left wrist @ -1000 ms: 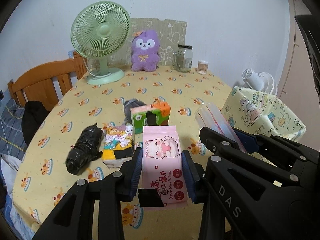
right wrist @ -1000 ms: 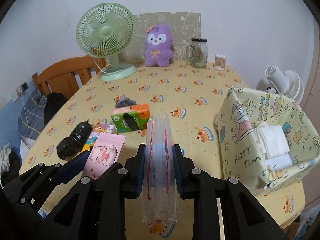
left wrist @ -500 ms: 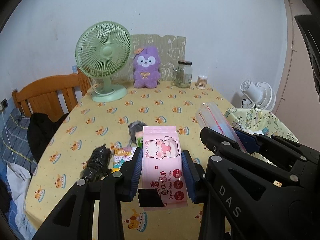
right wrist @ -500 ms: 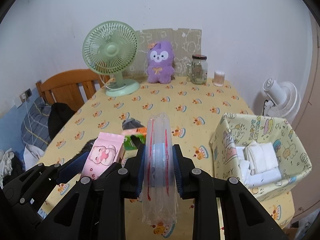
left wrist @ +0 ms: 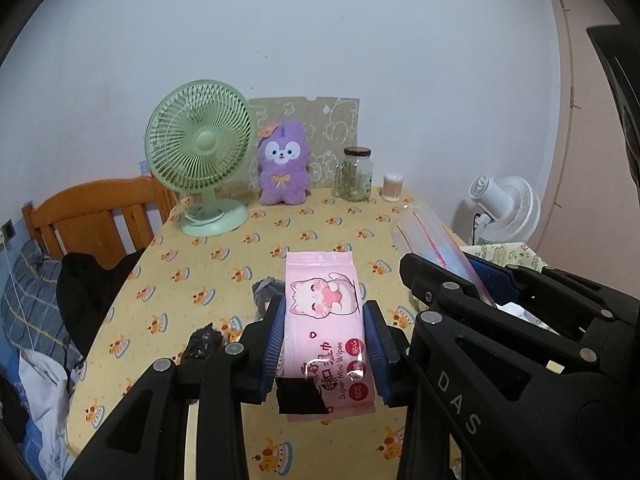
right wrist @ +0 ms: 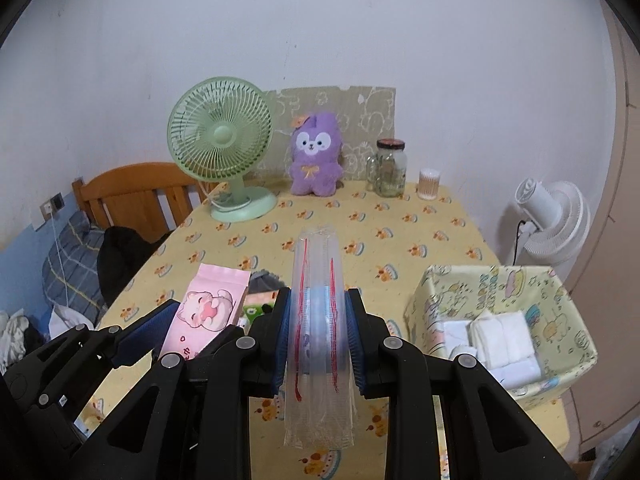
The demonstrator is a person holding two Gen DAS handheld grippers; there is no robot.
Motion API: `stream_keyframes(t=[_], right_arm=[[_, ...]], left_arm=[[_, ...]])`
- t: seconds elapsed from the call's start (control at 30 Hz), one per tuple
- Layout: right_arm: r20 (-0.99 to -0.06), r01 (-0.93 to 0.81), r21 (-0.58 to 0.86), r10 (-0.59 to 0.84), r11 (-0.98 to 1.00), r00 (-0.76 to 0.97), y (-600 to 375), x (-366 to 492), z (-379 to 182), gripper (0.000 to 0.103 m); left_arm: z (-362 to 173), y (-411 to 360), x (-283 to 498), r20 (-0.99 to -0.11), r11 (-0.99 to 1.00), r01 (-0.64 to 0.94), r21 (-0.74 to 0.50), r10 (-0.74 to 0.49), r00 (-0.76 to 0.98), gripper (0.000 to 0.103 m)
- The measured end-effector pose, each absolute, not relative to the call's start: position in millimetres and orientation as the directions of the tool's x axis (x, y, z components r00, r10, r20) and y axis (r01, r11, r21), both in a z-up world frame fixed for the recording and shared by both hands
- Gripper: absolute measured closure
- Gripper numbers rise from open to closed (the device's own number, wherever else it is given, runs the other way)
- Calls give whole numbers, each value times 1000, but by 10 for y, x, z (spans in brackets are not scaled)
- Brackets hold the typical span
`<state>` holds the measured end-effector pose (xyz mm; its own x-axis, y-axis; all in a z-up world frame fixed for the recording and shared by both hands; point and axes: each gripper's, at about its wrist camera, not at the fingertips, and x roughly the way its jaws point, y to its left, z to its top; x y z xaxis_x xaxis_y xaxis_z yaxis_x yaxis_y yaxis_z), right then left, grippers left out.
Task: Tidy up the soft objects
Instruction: 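Carry the wipes with the left tool while the right tool carries the bag roll toward the box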
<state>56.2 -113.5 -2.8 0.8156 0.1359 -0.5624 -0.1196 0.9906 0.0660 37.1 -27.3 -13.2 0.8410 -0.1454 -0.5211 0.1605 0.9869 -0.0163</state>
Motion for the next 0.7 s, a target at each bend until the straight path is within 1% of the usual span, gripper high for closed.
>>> stream_keyframes(t=[0.3,0.7], right_arm=[[-537,-108,79,134,991,833,-1322,520,72,74],[-512,-75,47,88,996,854,-1680,504,171,74]], left_arm=[[-29,-448,348,-496,985,174,3,-149,856,64],[40,-777,381,-462,977,211,-18,-195,865,64]])
